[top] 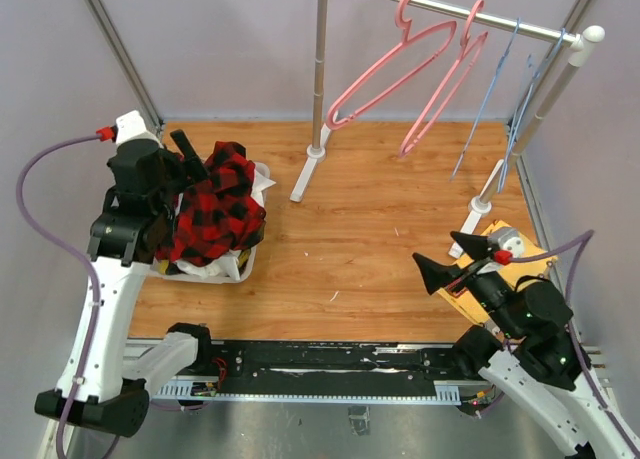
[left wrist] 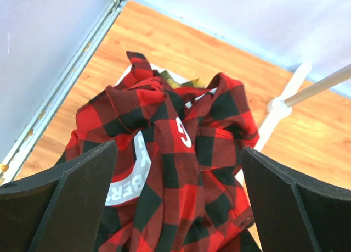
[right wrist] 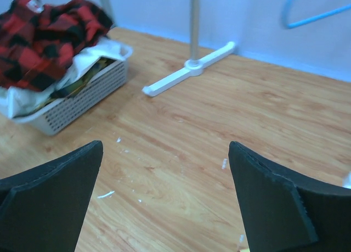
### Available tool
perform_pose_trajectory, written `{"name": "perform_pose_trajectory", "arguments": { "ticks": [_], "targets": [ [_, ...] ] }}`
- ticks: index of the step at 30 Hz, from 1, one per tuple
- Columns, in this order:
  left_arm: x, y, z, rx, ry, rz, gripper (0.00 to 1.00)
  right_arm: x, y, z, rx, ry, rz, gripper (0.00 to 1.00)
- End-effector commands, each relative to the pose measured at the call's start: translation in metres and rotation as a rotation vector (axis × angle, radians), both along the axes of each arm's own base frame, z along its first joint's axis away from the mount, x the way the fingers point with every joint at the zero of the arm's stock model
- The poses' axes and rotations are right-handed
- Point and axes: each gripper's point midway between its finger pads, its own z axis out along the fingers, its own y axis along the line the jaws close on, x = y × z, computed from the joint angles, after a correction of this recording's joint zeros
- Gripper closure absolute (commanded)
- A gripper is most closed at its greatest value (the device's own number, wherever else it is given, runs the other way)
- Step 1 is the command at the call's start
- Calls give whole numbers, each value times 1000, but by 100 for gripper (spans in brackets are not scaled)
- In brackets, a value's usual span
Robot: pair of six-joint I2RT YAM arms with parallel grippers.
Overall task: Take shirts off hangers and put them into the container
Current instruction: Place the shirt in the bin, then reset both arms
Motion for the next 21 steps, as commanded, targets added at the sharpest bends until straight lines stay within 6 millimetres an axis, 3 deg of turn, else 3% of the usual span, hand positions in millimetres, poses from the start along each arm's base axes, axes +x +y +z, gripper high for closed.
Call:
{"name": "perform_pose_trajectory", "arguments": {
  "ticks": [1, 5, 10, 12, 15, 17, 21],
  "targets": [
    [-22, -7, 25, -25, -64, -59, 0, 7, -60, -2, 65, 128, -318, 2],
    [-36, -18, 50, -50, -172, -140, 0, 12, -110, -13, 31, 202, -607, 2],
    [-45, -17, 55, -72, -200, -133, 0, 32, -131, -9, -271, 240, -810, 2],
    [-46, -17, 51, -79, -204, -132, 0, 40, -132, 2, -342, 245, -838, 2],
    [-48, -19, 45, -87, -198, -141, 0, 49, -131, 13, -306, 279, -826, 2],
    [-50, -20, 46, -95, -204, -147, 0, 56, -126, 10, -289, 322, -766, 2],
    [-58, -21, 49, -108, -217, -153, 0, 61, -94, -4, -242, 423, -557, 2]
  ]
}}
